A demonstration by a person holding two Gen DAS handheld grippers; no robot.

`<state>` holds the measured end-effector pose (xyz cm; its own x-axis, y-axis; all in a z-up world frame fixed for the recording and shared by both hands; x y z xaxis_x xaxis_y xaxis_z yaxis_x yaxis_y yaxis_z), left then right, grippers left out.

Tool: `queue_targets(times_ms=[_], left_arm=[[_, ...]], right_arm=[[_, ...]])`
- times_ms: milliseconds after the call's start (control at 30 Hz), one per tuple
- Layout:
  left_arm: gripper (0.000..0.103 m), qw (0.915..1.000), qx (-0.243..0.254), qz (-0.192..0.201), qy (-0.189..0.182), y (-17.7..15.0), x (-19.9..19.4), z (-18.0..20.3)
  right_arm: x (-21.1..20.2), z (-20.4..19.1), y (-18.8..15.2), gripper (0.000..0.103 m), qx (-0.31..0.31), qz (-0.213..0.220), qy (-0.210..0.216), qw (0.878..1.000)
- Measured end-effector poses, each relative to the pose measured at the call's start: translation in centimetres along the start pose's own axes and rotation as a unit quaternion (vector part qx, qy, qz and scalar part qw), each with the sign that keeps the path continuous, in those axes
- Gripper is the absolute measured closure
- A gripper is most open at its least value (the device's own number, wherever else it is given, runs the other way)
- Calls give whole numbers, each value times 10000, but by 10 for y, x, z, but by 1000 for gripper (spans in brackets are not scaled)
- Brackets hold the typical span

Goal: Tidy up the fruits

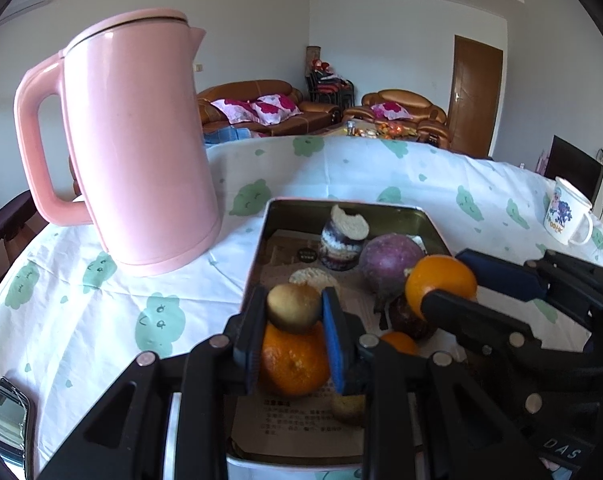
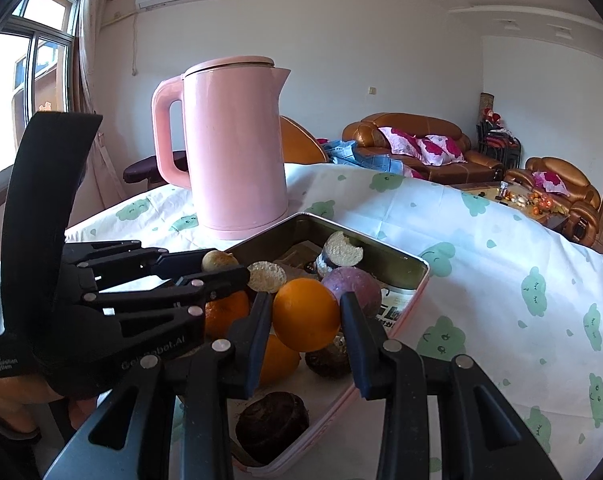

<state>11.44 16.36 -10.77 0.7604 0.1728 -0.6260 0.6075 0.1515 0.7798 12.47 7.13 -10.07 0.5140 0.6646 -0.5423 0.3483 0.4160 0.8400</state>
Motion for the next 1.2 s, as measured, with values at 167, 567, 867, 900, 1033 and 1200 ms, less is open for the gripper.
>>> queue_targets(times_ms=[167, 567, 867, 900, 1033, 1200], left_arm=[[70, 10000, -45, 37, -26, -1, -4, -1], [24, 9982, -254, 542, -47, 9, -27, -7], [6, 9944, -154, 1035, 170, 17, -43, -7], [6, 9943, -167, 1042, 178, 18, -43, -8], [4, 9937, -278, 1062, 233, 18, -43, -13], [4, 9935, -395, 1050, 209, 17, -41, -16]], right_arm=[[0, -5, -2, 65, -112, -24, 14, 9999], [-19, 9, 3, 47, 128, 370, -138, 9991], [-36, 39, 4, 45, 328, 607, -853, 9940], [-37, 41, 4, 45, 321, 620, -929, 9932], [-43, 53, 6, 43, 440, 699, -1124, 9902], [-46, 60, 7, 42, 571, 751, -1138, 9890]])
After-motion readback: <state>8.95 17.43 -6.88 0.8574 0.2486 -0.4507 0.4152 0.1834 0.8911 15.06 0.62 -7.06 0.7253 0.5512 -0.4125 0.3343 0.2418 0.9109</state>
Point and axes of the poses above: each gripper's, at about its wrist camera, not at the fingertips, and x roughly the way its jaws point, z to its right, y to its top, the point moved 10 cm from there along x, roughly the way its jaws point, and after that the axes turned 1 degree about -z, right-handed, at the moved point
